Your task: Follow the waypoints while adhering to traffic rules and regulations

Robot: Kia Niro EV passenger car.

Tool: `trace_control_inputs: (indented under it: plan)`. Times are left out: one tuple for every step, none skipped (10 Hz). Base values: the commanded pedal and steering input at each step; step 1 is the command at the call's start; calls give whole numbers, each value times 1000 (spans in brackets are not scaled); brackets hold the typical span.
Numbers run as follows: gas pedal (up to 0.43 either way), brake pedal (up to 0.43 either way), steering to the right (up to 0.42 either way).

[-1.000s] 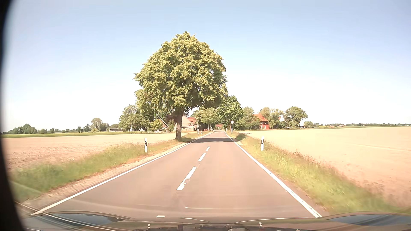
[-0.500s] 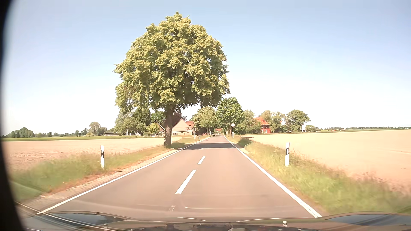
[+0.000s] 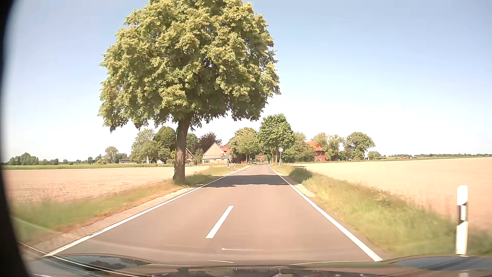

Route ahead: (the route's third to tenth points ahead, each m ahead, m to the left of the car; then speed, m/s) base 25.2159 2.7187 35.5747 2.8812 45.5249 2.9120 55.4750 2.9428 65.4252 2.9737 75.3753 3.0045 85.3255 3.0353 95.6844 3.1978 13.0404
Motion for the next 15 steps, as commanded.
trace_control_inputs:
  plan:
    - [189,0,1]
    - [189,0,1]
    - [189,0,1]
    - [189,0,1]
    - [177,0,1]
    - [177,0,1]
    - [177,0,1]
    - [169,0,1]
    - [169,0,1]
    - [169,0,1]
    - [169,0,1]
    - [169,0,0]
    - [169,0,1]
    - [169,0,0]
    - [169,0,-1]
